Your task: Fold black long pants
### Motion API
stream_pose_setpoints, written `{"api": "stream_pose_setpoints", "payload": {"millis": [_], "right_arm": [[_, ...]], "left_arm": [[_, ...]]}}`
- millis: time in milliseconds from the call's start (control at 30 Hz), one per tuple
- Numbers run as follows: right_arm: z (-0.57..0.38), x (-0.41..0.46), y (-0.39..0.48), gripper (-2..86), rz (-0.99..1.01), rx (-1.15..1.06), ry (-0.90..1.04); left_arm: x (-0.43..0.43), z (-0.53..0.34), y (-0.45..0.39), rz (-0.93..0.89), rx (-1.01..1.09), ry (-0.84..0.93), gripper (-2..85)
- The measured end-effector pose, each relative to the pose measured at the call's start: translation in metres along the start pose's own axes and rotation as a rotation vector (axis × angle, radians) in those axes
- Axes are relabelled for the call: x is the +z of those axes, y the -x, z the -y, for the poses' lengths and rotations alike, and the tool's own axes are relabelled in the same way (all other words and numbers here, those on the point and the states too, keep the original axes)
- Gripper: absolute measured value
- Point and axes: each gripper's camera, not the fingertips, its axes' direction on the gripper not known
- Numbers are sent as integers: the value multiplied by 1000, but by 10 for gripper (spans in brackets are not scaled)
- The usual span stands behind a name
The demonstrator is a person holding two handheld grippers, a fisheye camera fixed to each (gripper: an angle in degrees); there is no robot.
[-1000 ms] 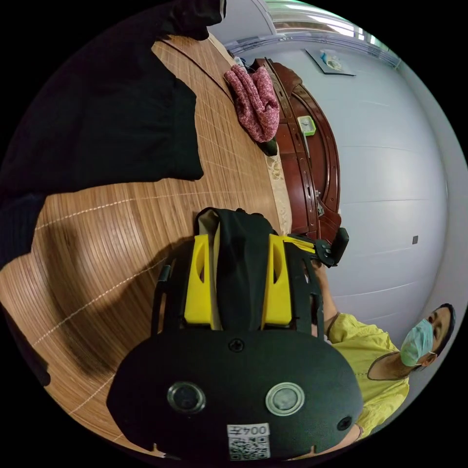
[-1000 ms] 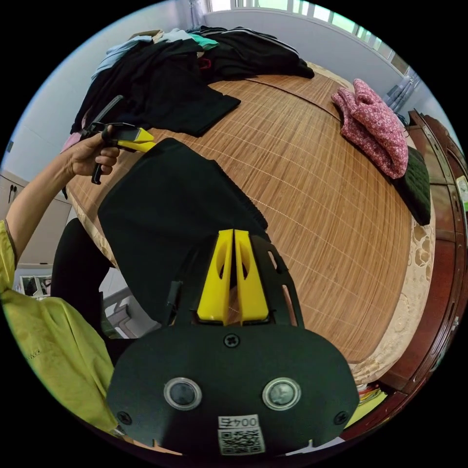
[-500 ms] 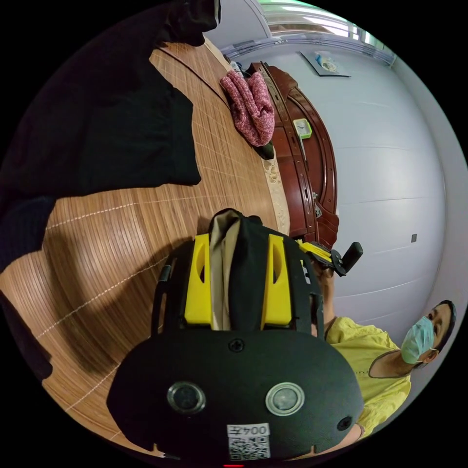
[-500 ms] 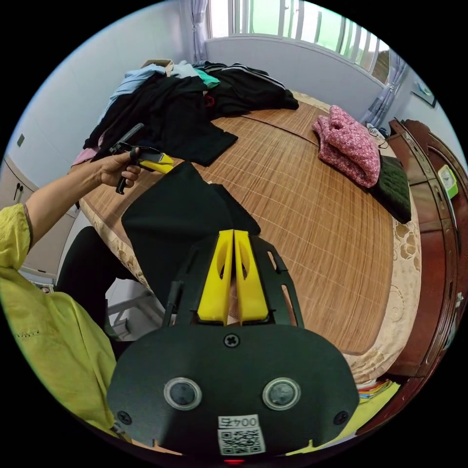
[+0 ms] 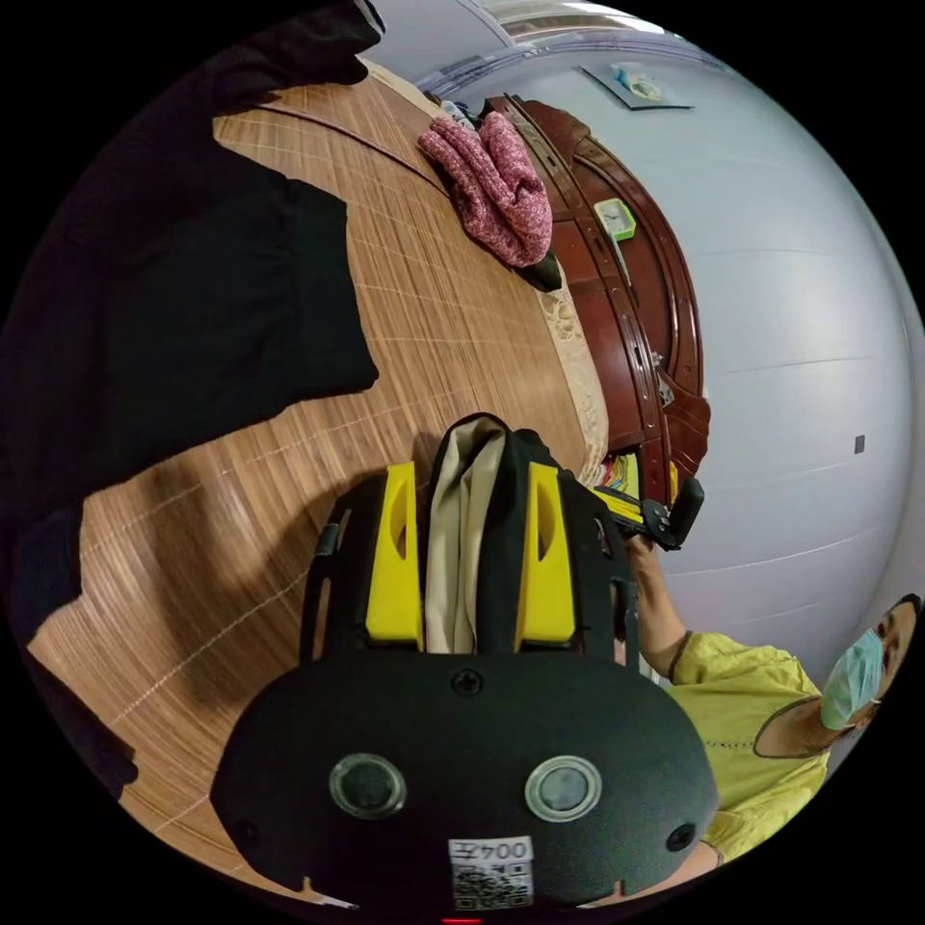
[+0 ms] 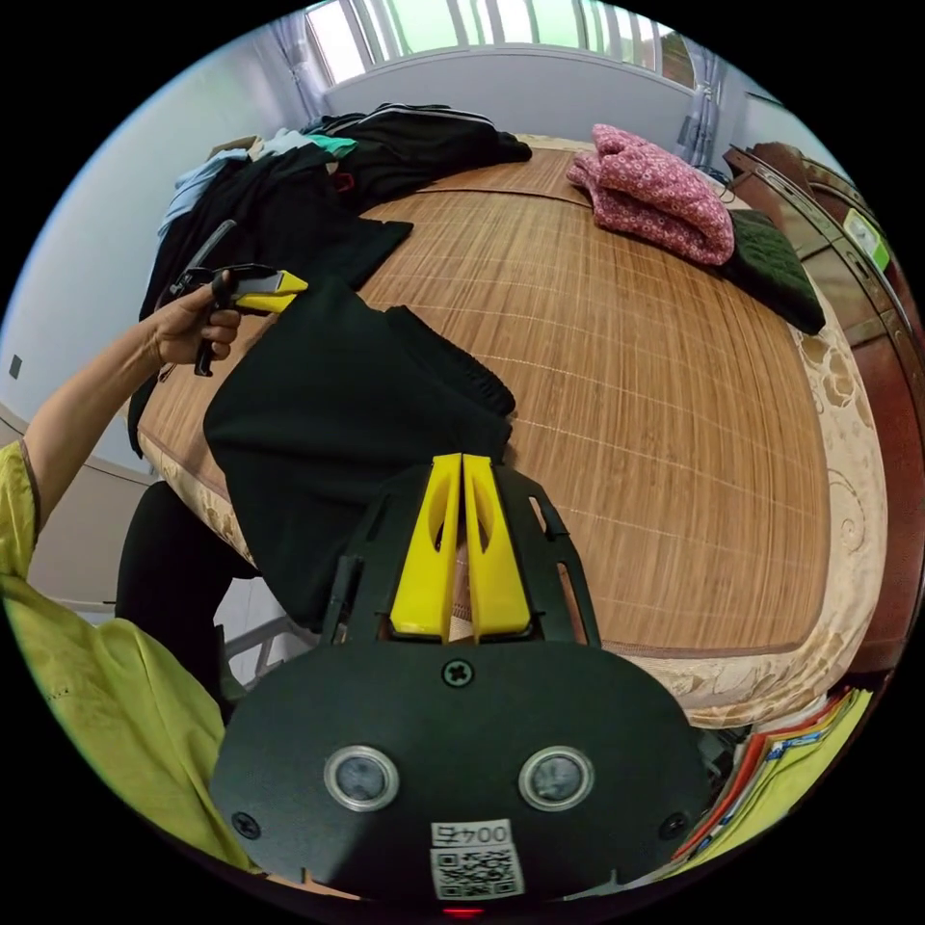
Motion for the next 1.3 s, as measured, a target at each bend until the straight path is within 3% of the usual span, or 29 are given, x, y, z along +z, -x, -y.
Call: {"api": "stream_pose_setpoints", "payload": {"millis": [167,267,400,667,1000,1300], "right_arm": [[-2,17,-7,-7,3,15,15],[-1,27,-8,-7,-5,3,30],[3,31,-8,-7,-8,-20,35],[26,46,41,-5,-38,-299,23],[28,0,-6,61,68,-78,-108],[64,46,-1,88,-8,-103,87]], "left_arm": [[33,7,-9,40,52,141,124],[51,-2,-22,138,146,175,61],[48,-38,-24,132,107,54,35],[0,-164,-16,189,27,-161,28],[2,-206,-8,135,53,-266,27],[9,-238,16,83,20,-285,25]]}}
